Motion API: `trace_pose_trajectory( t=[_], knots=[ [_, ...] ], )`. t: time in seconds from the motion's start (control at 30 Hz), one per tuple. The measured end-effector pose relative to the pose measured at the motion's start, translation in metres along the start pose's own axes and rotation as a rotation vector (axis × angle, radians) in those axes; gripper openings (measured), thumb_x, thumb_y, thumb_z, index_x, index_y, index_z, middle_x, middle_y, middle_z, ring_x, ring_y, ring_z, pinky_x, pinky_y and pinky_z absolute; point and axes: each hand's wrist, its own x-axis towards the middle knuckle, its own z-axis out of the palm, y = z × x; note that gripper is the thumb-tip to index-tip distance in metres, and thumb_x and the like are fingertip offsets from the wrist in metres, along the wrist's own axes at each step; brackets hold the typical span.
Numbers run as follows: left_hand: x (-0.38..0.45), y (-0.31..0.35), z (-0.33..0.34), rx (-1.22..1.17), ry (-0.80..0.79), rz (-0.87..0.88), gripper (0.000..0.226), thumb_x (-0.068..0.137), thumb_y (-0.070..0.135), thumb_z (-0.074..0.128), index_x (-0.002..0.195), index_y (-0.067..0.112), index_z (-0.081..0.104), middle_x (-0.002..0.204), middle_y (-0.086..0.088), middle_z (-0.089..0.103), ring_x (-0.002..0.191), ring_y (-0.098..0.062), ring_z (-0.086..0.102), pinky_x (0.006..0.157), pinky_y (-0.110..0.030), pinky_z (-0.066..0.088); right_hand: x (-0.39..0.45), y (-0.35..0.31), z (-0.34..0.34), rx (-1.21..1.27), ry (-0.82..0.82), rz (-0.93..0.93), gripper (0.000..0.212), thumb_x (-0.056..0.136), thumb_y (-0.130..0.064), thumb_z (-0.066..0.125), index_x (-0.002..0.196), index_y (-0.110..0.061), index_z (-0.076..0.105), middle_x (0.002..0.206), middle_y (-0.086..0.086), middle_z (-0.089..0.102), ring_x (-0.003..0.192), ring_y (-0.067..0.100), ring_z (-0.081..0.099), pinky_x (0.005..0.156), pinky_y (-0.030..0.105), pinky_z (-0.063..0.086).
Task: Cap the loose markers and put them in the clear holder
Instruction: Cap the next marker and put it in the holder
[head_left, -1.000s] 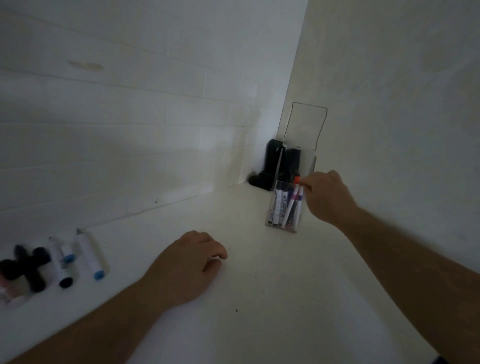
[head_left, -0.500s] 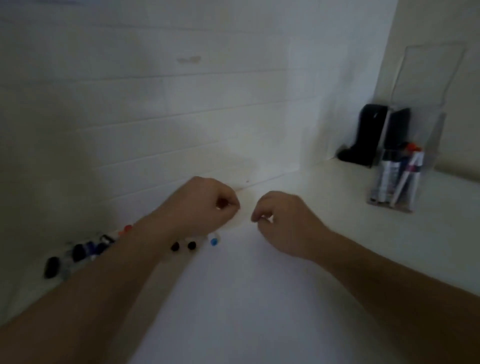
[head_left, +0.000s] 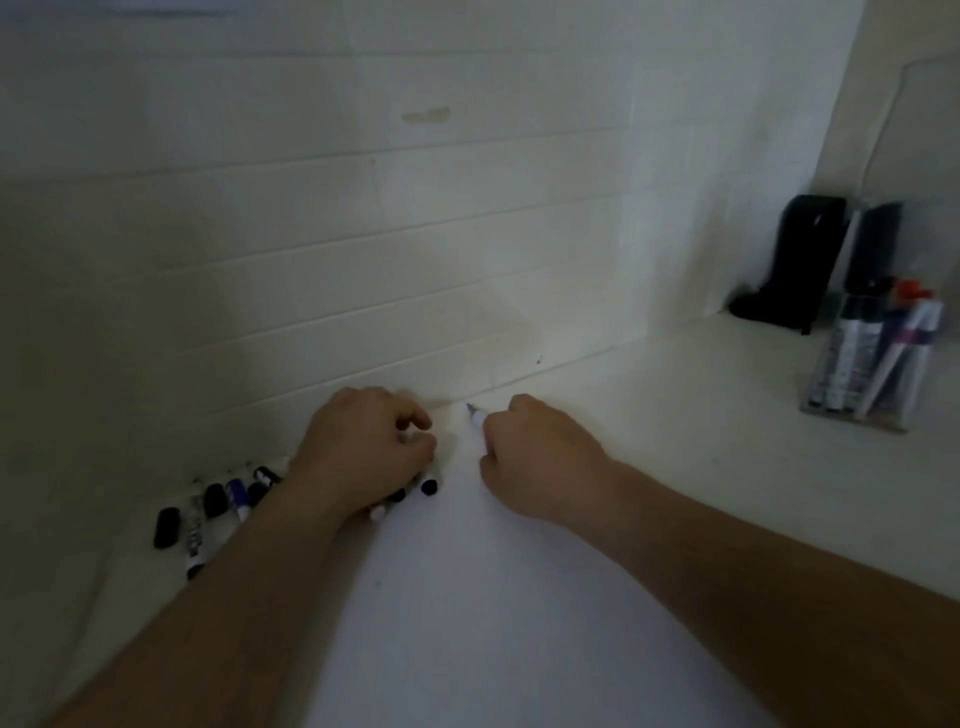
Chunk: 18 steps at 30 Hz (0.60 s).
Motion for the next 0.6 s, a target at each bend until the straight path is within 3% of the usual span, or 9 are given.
trace_pose_trajectory(
  t=[0.07, 0.13, 0.2, 0.3, 0.4, 0.5, 0.6],
  knots=[
    [0.002, 0.002, 0.004, 0.04, -0.03, 0.039, 0.031, 0.08, 0.057, 0.059, 0.105, 0.043, 0.071, 0.097, 0.014, 0.062, 0.101, -0.018, 0.052, 0.089, -0.036, 0.047, -0.008, 0.021, -0.011, -0.062, -0.034, 0.042, 0.038, 0.095, -0.039, 0.044, 0.128, -0.024, 0.056, 0.1, 0.006, 0.046, 0.104, 0.033, 0.059, 0.077, 0.037, 0.044],
    [0.003, 0.004, 0.009, 0.075, -0.067, 0.077, 0.032, 0.079, 0.061, 0.059, 0.106, 0.047, 0.07, 0.096, 0.014, 0.062, 0.101, -0.02, 0.051, 0.088, -0.035, 0.045, -0.017, 0.043, -0.022, -0.101, -0.035, 0.091, 0.026, 0.097, -0.045, 0.043, 0.108, -0.024, 0.056, 0.105, 0.009, 0.058, 0.095, 0.031, 0.058, 0.075, 0.035, 0.042],
    [0.003, 0.007, 0.009, 0.071, -0.087, 0.083, 0.029, 0.081, 0.062, 0.059, 0.106, 0.051, 0.069, 0.096, 0.015, 0.063, 0.103, -0.021, 0.049, 0.089, -0.035, 0.043, -0.026, 0.065, -0.037, -0.083, -0.03, 0.161, 0.026, 0.099, -0.05, 0.043, 0.09, -0.025, 0.046, 0.097, 0.007, 0.06, 0.086, 0.028, 0.054, 0.073, 0.035, 0.043],
    [0.001, 0.015, 0.009, 0.053, -0.114, 0.092, 0.027, 0.085, 0.051, 0.059, 0.111, 0.055, 0.066, 0.094, 0.022, 0.062, 0.104, -0.019, 0.045, 0.095, -0.038, 0.04, -0.042, 0.104, -0.056, -0.065, -0.041, 0.246, 0.03, 0.099, -0.052, 0.046, 0.109, -0.024, 0.05, 0.105, 0.007, 0.062, 0.095, 0.03, 0.059, 0.08, 0.038, 0.05],
    [-0.003, 0.019, 0.01, 0.036, -0.122, 0.098, 0.037, 0.086, 0.037, 0.061, 0.12, 0.053, 0.064, 0.09, 0.023, 0.067, 0.106, -0.019, 0.049, 0.099, -0.039, 0.041, -0.059, 0.143, -0.048, -0.163, -0.057, 0.266, 0.035, 0.104, -0.032, 0.044, 0.137, -0.022, 0.044, 0.117, 0.011, 0.056, 0.104, 0.03, 0.057, 0.087, 0.041, 0.05],
    [-0.001, 0.027, 0.008, 0.082, -0.086, 0.102, 0.042, 0.086, 0.035, 0.062, 0.127, 0.045, 0.064, 0.099, 0.018, 0.071, 0.107, -0.022, 0.057, 0.098, -0.038, 0.044, -0.072, 0.164, -0.029, -0.064, 0.145, 0.243, 0.027, 0.103, -0.015, 0.045, 0.127, -0.021, 0.056, 0.099, 0.006, 0.046, 0.084, 0.023, 0.049, 0.071, 0.037, 0.042],
    [0.01, 0.053, 0.003, 0.001, -0.025, 0.163, 0.032, 0.093, 0.032, 0.061, 0.123, 0.036, 0.068, 0.106, 0.009, 0.07, 0.1, -0.016, 0.064, 0.089, -0.029, 0.047, -0.073, 0.165, -0.025, 0.048, 0.26, 0.218, 0.026, 0.1, -0.006, 0.048, 0.121, -0.021, 0.057, 0.099, 0.003, 0.042, 0.07, 0.018, 0.045, 0.063, 0.035, 0.041]
  ],
)
